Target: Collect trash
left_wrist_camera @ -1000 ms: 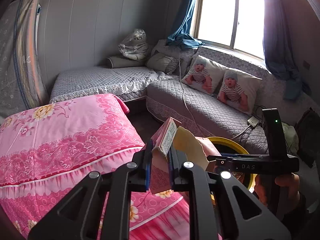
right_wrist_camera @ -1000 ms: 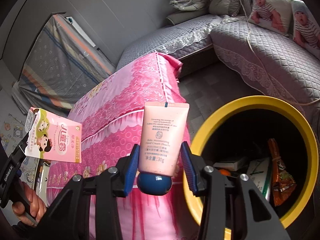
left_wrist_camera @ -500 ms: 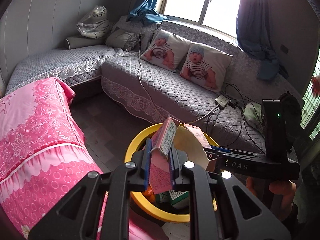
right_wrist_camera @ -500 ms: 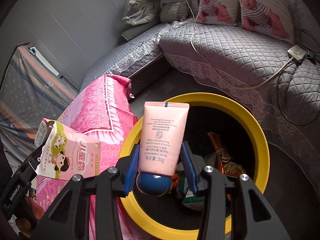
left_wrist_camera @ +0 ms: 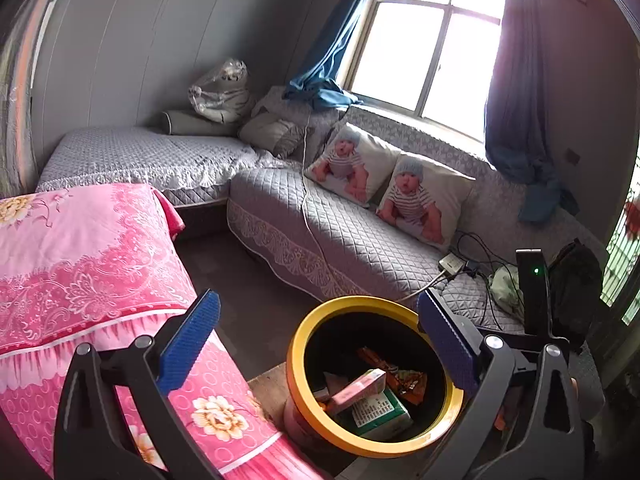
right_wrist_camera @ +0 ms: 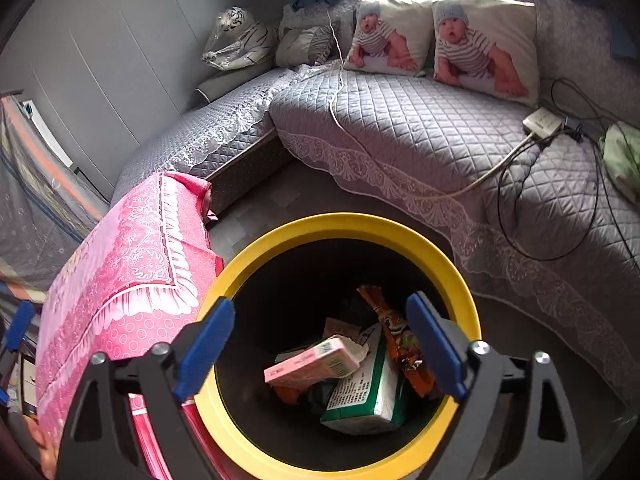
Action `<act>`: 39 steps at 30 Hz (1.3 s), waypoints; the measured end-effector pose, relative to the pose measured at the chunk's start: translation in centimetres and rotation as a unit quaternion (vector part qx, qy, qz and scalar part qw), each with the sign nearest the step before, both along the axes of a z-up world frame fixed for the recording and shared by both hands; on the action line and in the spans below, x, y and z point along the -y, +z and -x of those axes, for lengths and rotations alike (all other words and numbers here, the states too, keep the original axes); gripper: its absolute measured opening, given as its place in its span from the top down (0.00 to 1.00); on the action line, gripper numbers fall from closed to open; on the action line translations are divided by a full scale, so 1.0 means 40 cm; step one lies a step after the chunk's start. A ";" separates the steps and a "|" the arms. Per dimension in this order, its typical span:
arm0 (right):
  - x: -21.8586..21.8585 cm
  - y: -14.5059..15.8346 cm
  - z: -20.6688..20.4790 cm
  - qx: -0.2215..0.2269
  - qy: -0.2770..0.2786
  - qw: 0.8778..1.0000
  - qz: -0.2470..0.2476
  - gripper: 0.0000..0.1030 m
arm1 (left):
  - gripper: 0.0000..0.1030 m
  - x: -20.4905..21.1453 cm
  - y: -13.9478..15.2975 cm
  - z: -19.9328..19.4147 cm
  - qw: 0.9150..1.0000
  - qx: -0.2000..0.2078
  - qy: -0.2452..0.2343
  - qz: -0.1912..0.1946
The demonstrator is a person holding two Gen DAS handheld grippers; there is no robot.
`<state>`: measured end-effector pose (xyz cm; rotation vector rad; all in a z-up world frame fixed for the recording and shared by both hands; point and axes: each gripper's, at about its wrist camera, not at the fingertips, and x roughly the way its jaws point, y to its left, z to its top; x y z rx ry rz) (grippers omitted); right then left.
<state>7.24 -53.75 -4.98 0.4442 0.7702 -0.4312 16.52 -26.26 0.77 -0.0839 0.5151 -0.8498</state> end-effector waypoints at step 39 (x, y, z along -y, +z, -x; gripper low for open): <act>-0.886 0.134 0.131 0.188 0.183 0.946 0.189 0.08 | 0.08 -0.751 0.035 0.367 0.891 0.111 0.436 -0.063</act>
